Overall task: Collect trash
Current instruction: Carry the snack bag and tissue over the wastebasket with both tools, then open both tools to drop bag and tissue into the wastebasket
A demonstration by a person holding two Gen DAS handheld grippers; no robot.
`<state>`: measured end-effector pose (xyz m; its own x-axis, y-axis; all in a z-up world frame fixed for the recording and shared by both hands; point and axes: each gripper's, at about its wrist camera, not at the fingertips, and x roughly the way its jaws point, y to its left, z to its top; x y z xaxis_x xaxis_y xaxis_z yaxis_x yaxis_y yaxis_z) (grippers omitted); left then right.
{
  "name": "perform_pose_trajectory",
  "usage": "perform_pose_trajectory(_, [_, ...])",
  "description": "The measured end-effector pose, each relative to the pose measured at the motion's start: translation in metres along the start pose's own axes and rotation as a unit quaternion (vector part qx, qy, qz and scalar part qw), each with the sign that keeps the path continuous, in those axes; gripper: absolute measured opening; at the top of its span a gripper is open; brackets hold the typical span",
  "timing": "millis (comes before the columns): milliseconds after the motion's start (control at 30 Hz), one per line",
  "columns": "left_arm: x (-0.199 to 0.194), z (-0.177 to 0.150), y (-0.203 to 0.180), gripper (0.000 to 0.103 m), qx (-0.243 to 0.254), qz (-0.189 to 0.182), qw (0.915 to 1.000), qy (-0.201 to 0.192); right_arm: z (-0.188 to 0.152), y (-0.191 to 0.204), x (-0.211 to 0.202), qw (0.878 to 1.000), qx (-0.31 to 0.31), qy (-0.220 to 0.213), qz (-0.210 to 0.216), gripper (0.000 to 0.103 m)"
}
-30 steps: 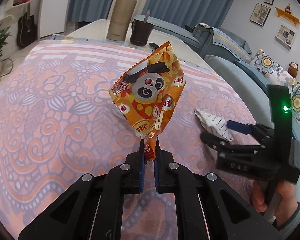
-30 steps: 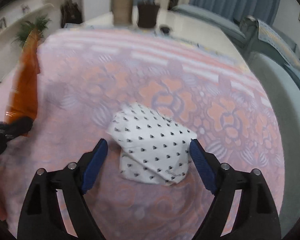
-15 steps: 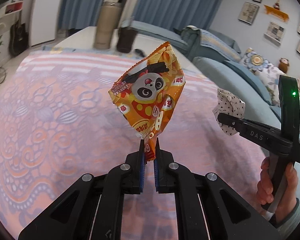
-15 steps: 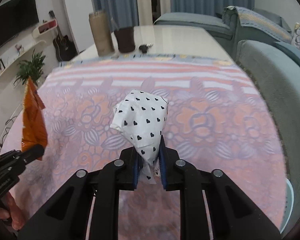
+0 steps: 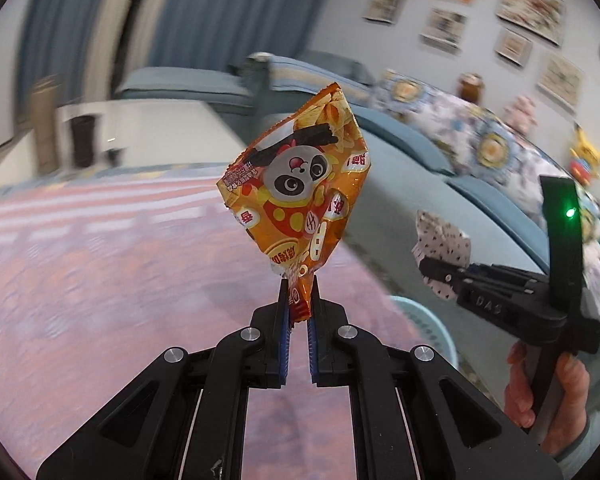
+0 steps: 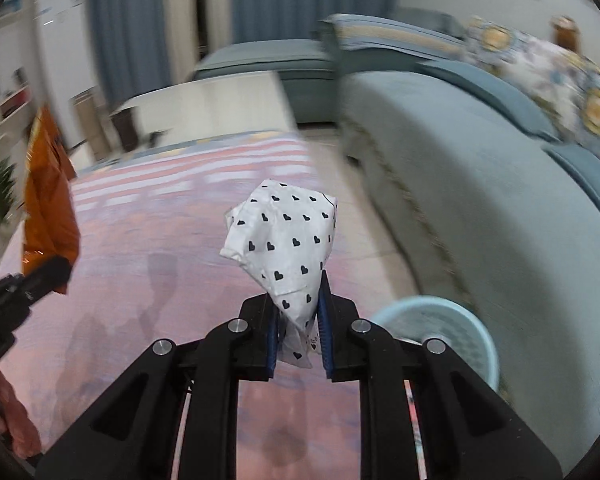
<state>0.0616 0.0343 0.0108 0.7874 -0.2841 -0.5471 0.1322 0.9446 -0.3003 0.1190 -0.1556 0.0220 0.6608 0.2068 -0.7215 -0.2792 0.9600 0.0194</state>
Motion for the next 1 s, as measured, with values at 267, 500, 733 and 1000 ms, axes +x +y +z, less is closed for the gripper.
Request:
perform_pose_trajectory(267, [0.072,0.005,-0.090,0.005,0.077,-0.075,0.9930,0.049,-0.050,-0.121,0.014,0.990,0.124,0.042,-0.045,0.014])
perform_pose_trajectory(500, [0.140,-0.014,-0.146,0.005,0.113,-0.113,0.9809,0.111,-0.086,-0.173,0.046,0.976,0.185,0.094,-0.061,0.014])
perform_pose_trajectory(733, [0.200,-0.045,-0.163,0.005,0.119,-0.127,0.9663,0.189,-0.137,-0.207,0.087,0.955,0.247,0.159,-0.038,0.017])
perform_pose_trajectory(1000, [0.220,-0.066,-0.158,0.020,0.120,-0.138,0.9569,0.226,-0.147,-0.208,0.109,0.950,0.253,0.181,-0.032,0.029])
